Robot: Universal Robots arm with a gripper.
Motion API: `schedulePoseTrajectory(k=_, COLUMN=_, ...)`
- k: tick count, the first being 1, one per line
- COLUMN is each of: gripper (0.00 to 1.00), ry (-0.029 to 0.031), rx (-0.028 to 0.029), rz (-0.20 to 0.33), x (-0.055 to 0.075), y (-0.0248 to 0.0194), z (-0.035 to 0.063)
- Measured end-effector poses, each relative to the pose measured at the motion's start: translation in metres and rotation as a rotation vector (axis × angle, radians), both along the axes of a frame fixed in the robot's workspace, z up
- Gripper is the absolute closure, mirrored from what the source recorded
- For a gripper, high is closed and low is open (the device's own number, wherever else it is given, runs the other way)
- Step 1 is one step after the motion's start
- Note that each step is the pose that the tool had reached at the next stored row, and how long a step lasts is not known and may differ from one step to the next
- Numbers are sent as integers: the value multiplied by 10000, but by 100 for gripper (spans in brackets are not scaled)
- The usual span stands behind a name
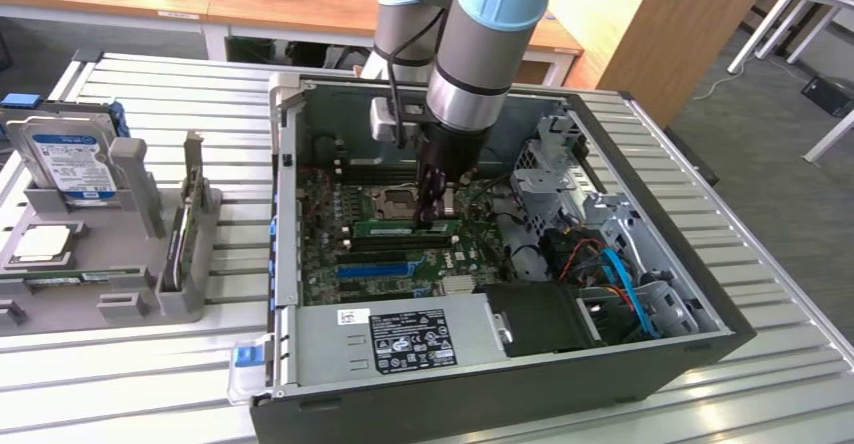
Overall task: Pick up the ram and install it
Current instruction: 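Insert the ram into the slot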
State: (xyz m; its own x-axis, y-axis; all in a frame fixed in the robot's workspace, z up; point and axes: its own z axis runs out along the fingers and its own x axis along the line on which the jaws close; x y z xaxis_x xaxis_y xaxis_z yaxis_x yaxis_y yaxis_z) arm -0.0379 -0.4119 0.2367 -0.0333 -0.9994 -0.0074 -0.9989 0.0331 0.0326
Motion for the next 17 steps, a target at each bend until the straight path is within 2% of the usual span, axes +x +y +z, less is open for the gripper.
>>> schedulePoseTrajectory(k=17, gripper=88, ry=0, rx=1, rz=109, x=0, y=-15, z=-1)
